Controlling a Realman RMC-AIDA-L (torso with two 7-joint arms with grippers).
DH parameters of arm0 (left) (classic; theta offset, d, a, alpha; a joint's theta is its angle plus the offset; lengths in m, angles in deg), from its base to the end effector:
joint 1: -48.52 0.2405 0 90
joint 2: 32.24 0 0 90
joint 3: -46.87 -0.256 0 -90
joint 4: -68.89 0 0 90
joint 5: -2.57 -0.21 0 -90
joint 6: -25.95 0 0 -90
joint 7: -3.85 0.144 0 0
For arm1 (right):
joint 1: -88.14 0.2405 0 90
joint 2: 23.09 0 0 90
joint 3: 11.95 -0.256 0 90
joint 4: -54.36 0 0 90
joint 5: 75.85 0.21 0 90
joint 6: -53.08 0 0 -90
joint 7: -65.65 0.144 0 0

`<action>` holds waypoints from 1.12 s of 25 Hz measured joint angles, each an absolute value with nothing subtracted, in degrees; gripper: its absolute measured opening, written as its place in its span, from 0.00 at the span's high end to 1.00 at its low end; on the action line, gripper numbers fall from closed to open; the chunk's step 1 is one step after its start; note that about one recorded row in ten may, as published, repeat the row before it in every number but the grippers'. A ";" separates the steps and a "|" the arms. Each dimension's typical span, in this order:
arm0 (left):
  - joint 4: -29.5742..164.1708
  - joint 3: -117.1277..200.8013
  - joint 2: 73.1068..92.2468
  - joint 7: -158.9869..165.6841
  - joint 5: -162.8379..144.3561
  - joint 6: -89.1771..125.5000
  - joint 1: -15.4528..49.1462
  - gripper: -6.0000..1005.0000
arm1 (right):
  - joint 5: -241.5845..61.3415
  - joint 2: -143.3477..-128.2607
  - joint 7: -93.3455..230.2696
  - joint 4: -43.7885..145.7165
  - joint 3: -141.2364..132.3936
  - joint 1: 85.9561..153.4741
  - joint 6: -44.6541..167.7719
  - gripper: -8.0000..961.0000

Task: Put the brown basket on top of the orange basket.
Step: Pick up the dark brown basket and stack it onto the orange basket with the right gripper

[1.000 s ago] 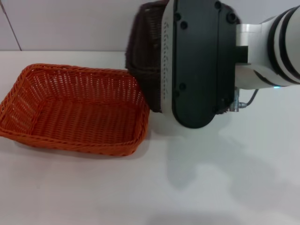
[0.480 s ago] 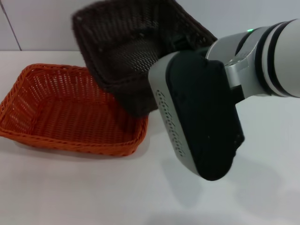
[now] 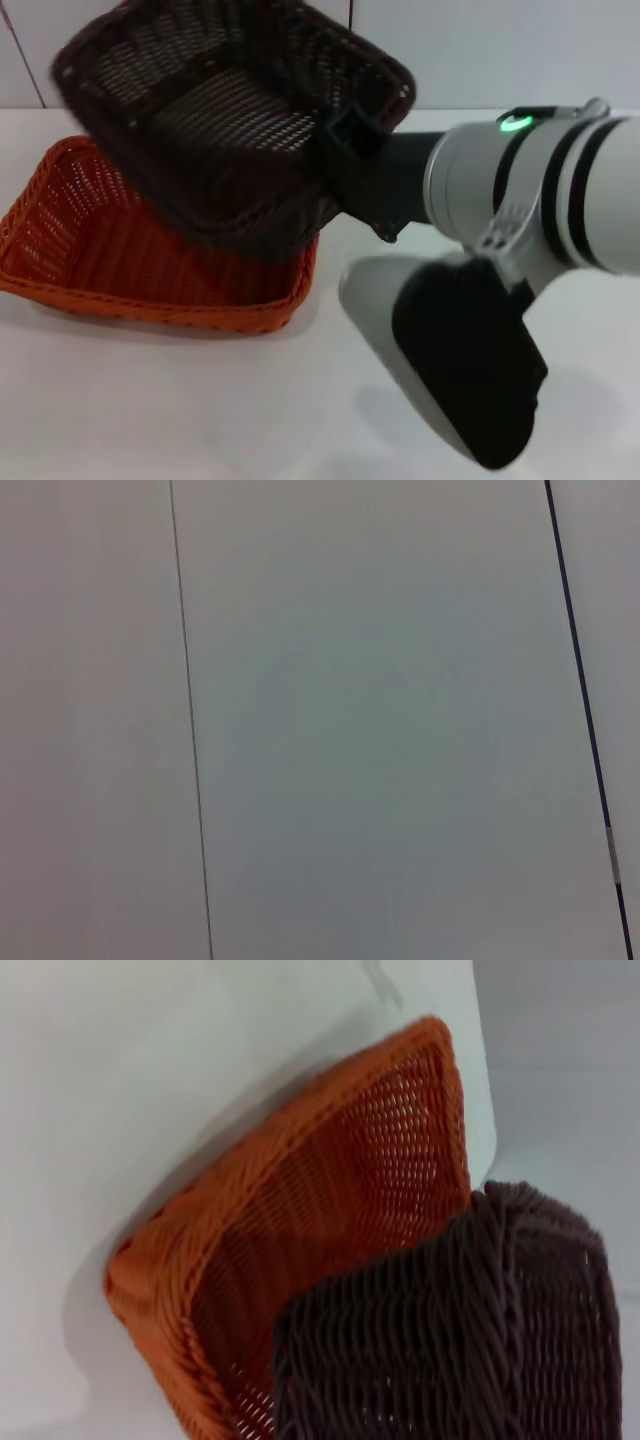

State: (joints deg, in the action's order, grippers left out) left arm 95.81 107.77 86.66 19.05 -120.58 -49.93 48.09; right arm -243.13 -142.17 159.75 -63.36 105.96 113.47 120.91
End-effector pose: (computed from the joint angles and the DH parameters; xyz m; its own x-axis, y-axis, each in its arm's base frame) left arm -0.3909 0.2163 0.0411 0.8187 -0.0789 0.5688 0.5455 0.4160 -0.7275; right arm 0.0186 0.2815 -0.0233 0.3455 0.7189 0.6032 0.9383 -0.2745 -0.2103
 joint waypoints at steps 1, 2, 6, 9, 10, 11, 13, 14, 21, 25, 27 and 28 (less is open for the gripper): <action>95.81 107.77 86.66 19.05 -120.58 -49.93 48.09 0.22 | -243.09 -142.16 158.14 -63.34 106.56 112.39 119.39 0.77; 95.95 107.77 86.67 19.05 -120.54 -49.97 48.15 0.22 | -243.02 -142.11 156.92 -63.32 107.06 111.49 117.90 0.77; 96.08 107.69 86.68 19.05 -120.47 -49.80 48.23 0.22 | -242.77 -142.03 152.35 -63.02 108.67 108.67 113.26 0.77; 96.08 107.69 86.68 19.05 -120.47 -49.80 48.23 0.22 | -242.79 -142.09 150.09 -62.13 109.40 107.48 111.07 0.77; 96.14 107.42 86.68 19.05 -120.46 -49.73 48.25 0.22 | -242.84 -142.11 149.81 -61.76 109.53 107.32 110.65 0.77; 96.14 107.30 86.68 19.05 -120.43 -49.72 48.25 0.22 | -242.84 -142.11 149.69 -61.42 109.60 107.27 110.51 0.76; 96.14 107.27 86.67 19.05 -120.40 -49.71 48.26 0.22 | -242.86 -142.11 149.65 -60.65 109.63 107.21 110.21 0.76; 96.14 107.20 86.68 19.05 -120.36 -49.71 48.26 0.22 | -242.86 -142.11 149.66 -60.26 109.63 107.17 109.96 0.76; 96.05 106.96 86.67 19.05 -120.35 -49.71 48.34 0.22 | -242.90 -142.14 150.08 -59.21 108.97 106.34 107.47 0.76; 96.04 106.90 86.67 19.05 -120.35 -49.71 48.34 0.22 | -242.95 -142.13 150.03 -58.91 108.71 106.42 107.13 0.76; 95.97 106.66 86.67 19.05 -120.38 -49.72 48.30 0.22 | -242.98 -142.04 149.72 -58.08 108.72 106.73 106.80 0.76; 95.97 106.66 86.67 19.05 -120.38 -49.72 48.30 0.22 | -242.98 -142.04 149.72 -58.08 108.72 106.73 106.80 0.76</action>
